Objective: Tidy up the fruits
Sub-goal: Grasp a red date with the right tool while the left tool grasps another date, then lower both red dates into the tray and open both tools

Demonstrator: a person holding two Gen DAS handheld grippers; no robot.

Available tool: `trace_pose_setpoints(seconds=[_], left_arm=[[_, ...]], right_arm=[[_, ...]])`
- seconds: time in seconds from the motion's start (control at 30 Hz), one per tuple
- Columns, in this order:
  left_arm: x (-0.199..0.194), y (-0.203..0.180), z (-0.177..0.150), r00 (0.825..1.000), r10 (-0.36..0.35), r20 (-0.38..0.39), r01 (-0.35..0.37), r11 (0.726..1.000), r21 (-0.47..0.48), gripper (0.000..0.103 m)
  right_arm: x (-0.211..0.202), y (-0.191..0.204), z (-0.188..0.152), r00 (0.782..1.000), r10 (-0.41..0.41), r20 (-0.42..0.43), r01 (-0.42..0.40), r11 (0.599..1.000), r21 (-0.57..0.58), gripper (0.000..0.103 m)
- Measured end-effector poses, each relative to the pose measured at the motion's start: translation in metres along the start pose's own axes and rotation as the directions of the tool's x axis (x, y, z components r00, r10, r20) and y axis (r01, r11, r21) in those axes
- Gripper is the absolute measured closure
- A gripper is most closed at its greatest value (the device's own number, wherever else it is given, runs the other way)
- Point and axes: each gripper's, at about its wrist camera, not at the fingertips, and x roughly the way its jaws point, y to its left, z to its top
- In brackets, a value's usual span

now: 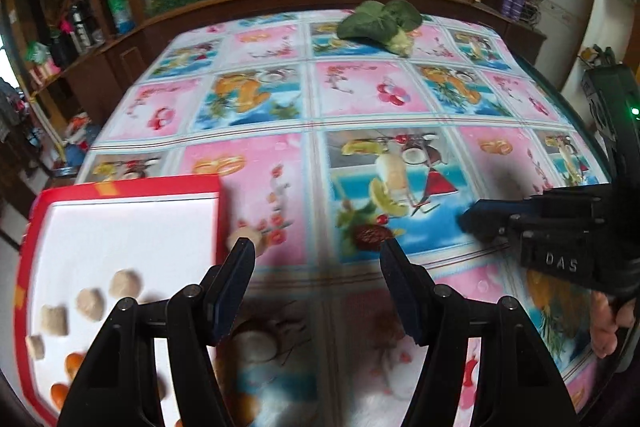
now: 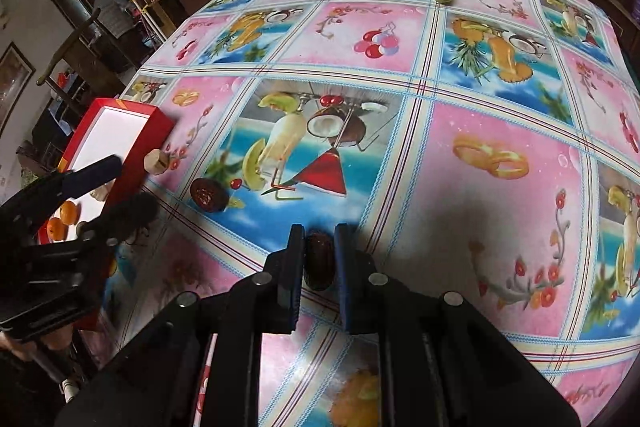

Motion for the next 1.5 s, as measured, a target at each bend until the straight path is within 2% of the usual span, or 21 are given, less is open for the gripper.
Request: trace_pose_setpoints(seconds=[0.13, 0.47, 0.57, 0.63, 0.73, 0.97, 1.03, 1.13, 1.2, 1.3, 1.5], left_arm=[[0.014, -0.011, 0.006, 1.0, -0.007, -0.024, 0.008, 0.999, 0.034, 0.038], [0.04, -0.024, 0.005, 0.997, -0.018, -0.069, 0.024, 0.996, 0.086, 0.039], [0.042, -0.025, 0.007, 0.997, -0.047, -0.065, 0.052, 0.995, 0.082, 0.049], [0.042, -0.027, 0.008, 0.996, -0.068, -0.066, 0.073, 0.994, 0.08, 0.063], [0.042, -0.033, 0.009, 0.995, -0.076, -0.059, 0.081, 0.992, 0.095, 0.076], [0.039, -0.034, 0.006, 0.995, -0.08, -0.055, 0.085, 0.993, 0.087, 0.076], [0.034, -0.033, 0.003, 0.996, -0.071, -0.049, 0.075, 0.993, 0.087, 0.076], [0.018, -0.032, -0.001, 0.998, -0.057, -0.018, 0.058, 0.994, 0.088, 0.076], [-0.003, -0.028, -0.006, 0.999, -0.047, 0.024, 0.045, 0.995, 0.09, 0.076], [-0.032, -0.019, -0.019, 0.997, -0.038, 0.068, 0.033, 0.997, 0.075, 0.076], [-0.082, 0.016, -0.059, 0.993, -0.025, 0.117, 0.024, 1.0, 0.012, 0.076]], right_arm=[[0.0, -0.004, 0.0, 1.0, 0.028, -0.003, -0.028, 0.999, 0.022, 0.086], [0.0, -0.003, 0.0, 1.0, 0.027, -0.001, -0.027, 1.0, 0.006, 0.086], [0.0, -0.003, 0.0, 1.0, 0.026, 0.0, -0.026, 1.0, 0.002, 0.086], [0.0, -0.002, -0.001, 1.0, 0.022, 0.001, -0.022, 1.0, -0.003, 0.086], [0.0, 0.002, -0.001, 1.0, 0.002, 0.002, -0.002, 1.0, -0.028, 0.086], [0.0, 0.004, -0.002, 1.0, 0.005, -0.003, -0.005, 1.0, -0.02, 0.086], [0.0, 0.003, -0.002, 1.0, 0.008, -0.002, -0.008, 1.0, -0.018, 0.086], [-0.002, 0.004, -0.002, 0.998, 0.06, 0.002, -0.06, 0.998, -0.006, 0.086], [-0.01, 0.01, -0.002, 0.997, 0.064, 0.048, -0.063, 0.998, -0.025, 0.086], [-0.02, 0.02, -0.003, 0.986, 0.127, 0.104, -0.125, 0.992, -0.027, 0.086], [-0.02, 0.067, -0.014, 0.965, 0.219, 0.146, -0.209, 0.975, -0.079, 0.086]])
